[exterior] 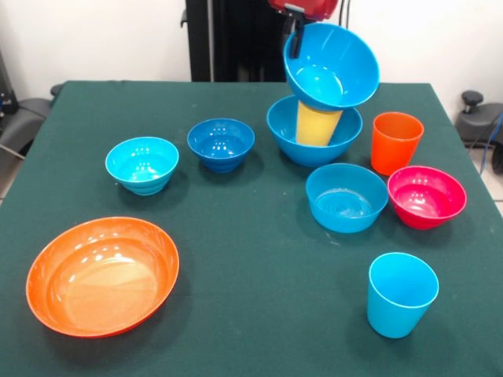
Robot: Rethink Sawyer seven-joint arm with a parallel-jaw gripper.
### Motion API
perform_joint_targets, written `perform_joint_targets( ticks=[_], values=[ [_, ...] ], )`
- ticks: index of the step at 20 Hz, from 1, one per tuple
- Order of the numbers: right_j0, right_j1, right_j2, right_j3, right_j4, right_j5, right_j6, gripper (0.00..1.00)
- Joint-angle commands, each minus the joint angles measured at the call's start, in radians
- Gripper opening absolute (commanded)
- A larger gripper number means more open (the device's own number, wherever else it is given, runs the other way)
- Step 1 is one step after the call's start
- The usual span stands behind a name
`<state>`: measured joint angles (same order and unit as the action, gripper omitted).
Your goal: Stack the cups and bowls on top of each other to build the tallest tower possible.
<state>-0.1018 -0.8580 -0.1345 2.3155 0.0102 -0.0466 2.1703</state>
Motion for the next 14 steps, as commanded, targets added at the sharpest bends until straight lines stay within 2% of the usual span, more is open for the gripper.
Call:
perform_joint_targets(
  ticks=[1,14],
  values=[
    [0.029,0.047,0.078,0.016,-0.009,-0.021,0.143,0.0],
    [0.015,0.04,0.093,0.029,-0.013,-0.033,0.152,0.0]
  ],
)
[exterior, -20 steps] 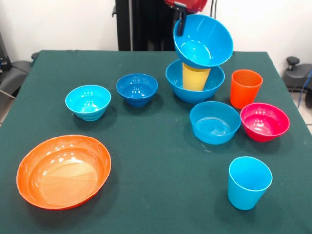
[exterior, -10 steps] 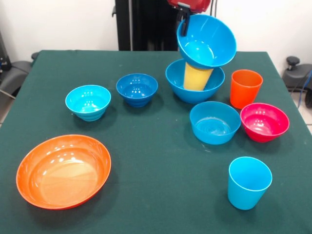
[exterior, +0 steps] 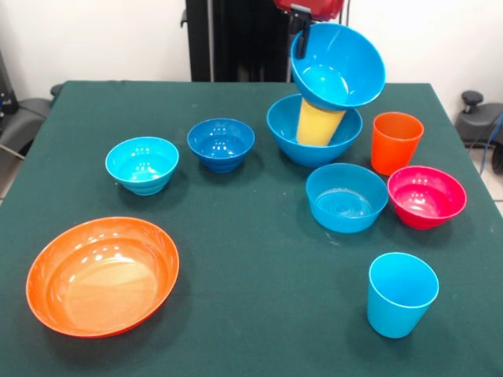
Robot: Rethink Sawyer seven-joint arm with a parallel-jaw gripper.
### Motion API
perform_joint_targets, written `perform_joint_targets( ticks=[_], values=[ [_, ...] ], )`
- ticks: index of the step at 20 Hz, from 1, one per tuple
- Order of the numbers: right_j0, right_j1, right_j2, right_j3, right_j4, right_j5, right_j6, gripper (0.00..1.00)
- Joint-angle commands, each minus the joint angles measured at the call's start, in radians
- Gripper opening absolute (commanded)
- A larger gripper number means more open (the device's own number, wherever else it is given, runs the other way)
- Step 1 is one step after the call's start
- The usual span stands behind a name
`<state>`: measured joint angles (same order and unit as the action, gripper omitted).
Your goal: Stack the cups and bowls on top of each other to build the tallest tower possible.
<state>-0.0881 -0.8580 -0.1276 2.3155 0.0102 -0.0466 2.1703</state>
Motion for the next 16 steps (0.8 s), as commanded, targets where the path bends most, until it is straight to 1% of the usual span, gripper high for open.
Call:
perform_joint_targets(
  ticks=[1,3,8,11,16],
  values=[
    [-0.002,0.04,0.087,0.029,-0.016,-0.039,0.152,0.0],
    [-0.002,0.033,0.076,0.023,-0.018,-0.036,0.145,0.0],
    [-0.024,-0.022,0.04,-0.022,-0.038,0.046,0.076,0.0],
    [-0.043,-0.031,0.033,-0.047,-0.048,0.069,0.049,0.0],
    [-0.061,-0.039,0.025,-0.07,-0.058,0.077,0.028,0.0]
  ],
)
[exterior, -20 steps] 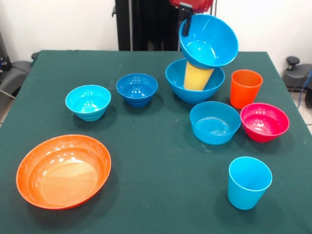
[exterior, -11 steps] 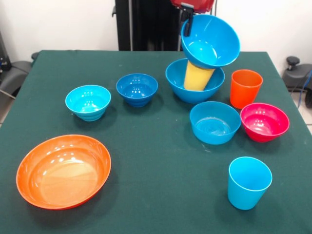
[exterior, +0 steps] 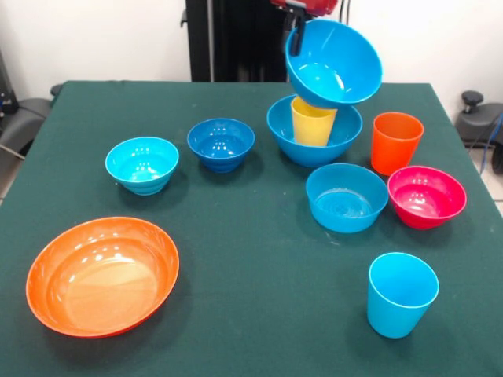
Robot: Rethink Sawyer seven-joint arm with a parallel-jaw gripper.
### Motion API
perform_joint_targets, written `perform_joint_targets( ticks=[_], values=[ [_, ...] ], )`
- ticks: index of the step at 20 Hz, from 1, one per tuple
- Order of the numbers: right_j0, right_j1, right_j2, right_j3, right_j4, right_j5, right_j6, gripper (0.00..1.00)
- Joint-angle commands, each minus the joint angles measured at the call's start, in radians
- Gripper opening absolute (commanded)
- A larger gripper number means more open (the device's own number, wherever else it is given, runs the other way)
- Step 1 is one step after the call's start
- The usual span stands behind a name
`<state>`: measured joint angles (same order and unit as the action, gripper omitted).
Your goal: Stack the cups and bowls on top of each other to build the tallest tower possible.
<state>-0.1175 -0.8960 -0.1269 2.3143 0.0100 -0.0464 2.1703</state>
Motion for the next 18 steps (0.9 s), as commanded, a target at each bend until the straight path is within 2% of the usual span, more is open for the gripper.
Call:
perform_joint_targets(
  ticks=[1,4,18],
  values=[
    [-0.035,-0.003,0.027,-0.065,-0.06,0.076,0.028,0.0],
    [-0.03,-0.013,0.026,-0.063,-0.055,0.087,0.031,0.0],
    [0.01,0.046,0.028,-0.078,-0.033,0.036,0.065,0.0]
  ],
)
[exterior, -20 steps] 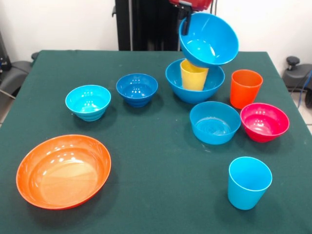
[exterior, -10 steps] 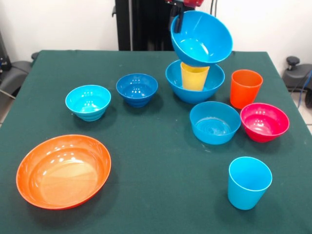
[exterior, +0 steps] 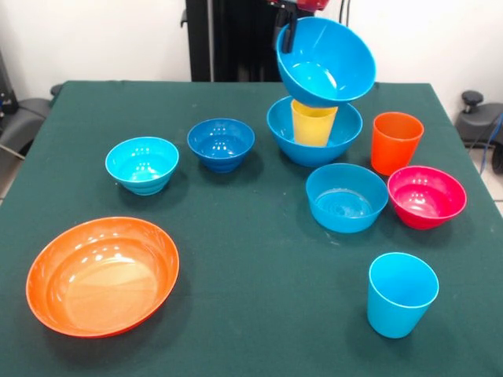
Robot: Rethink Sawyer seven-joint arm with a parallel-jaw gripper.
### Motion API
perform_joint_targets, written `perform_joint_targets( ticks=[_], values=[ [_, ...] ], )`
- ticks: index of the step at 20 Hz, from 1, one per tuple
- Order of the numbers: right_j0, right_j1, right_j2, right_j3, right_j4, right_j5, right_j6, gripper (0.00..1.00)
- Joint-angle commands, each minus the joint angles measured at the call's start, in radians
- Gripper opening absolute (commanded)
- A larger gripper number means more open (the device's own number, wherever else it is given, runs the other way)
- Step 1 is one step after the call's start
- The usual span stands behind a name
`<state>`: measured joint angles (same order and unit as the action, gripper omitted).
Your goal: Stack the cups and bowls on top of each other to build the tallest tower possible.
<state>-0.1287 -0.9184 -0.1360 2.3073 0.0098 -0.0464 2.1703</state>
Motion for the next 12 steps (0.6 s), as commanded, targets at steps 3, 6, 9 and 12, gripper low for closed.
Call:
perform_joint_targets(
  ticks=[3,6,9,12],
  values=[
    [0.026,0.082,0.037,-0.078,-0.029,0.026,0.07,0.0],
    [0.03,0.091,0.041,-0.079,-0.025,0.011,0.079,0.0],
    [0.024,0.092,0.052,-0.079,-0.027,0.005,0.081,0.0],
    [0.025,0.08,0.057,-0.089,-0.024,0.025,0.075,0.0]
  ],
)
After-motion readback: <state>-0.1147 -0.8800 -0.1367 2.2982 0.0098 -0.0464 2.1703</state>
